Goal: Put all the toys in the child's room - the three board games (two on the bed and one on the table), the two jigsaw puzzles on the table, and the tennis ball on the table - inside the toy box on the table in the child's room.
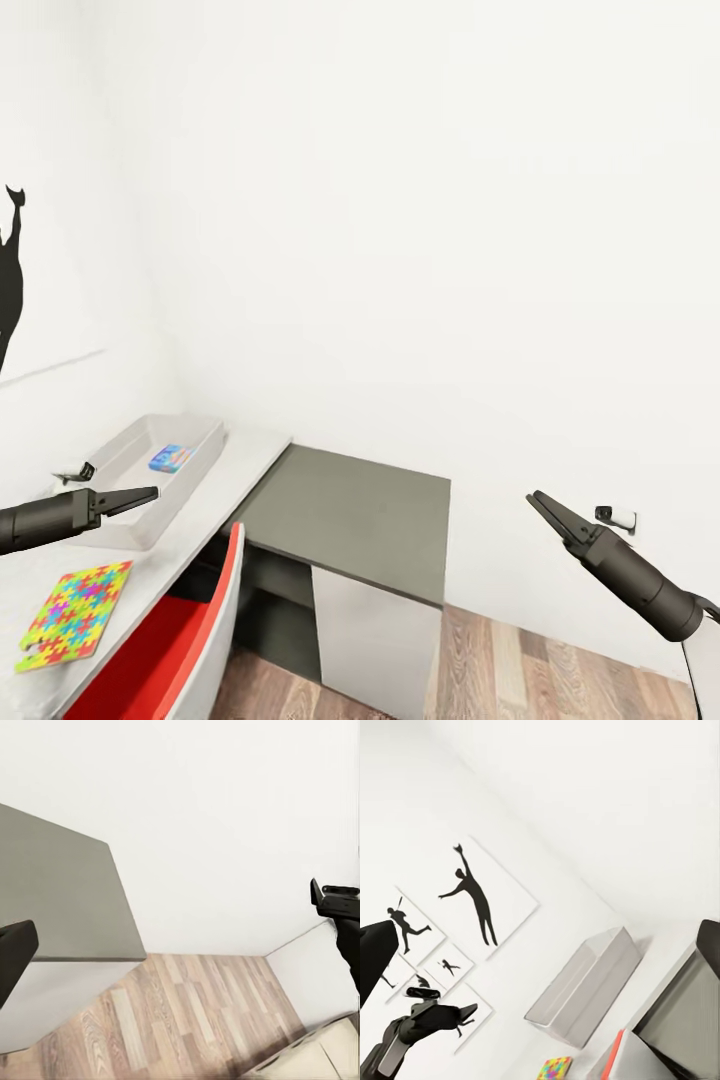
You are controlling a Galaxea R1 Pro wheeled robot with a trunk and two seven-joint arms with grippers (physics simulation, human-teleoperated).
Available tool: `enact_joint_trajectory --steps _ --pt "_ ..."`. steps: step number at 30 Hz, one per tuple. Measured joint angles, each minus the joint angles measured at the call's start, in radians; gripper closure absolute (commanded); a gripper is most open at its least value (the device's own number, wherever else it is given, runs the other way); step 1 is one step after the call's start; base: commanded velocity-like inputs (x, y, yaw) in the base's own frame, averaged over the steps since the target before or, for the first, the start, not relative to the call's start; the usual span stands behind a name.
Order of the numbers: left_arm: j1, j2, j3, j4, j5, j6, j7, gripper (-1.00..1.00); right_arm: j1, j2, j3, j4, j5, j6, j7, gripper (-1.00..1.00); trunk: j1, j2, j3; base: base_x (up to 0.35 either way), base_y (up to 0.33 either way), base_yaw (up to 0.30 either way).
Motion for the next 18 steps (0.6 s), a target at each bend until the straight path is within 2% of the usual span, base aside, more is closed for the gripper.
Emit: enact_joint_trajectory --steps 5,18 --pt "0.0 0.0 0.0 -0.001 0.0 0.0 0.0 -1.0 0.0 0.0 0.0 0.001 -0.001 0.001 0.001 -1.0 0.0 0.0 0.0 -0.115 0.0 -0.259" --pt "0.0 -0.001 -0.001 0.0 0.0 0.0 0.0 -1.0 0.0 -0.011 -0.002 0.05 -0.002 0.0 0.0 -1.0 0.0 0.0 0.0 -0.041 0.0 -0.279"
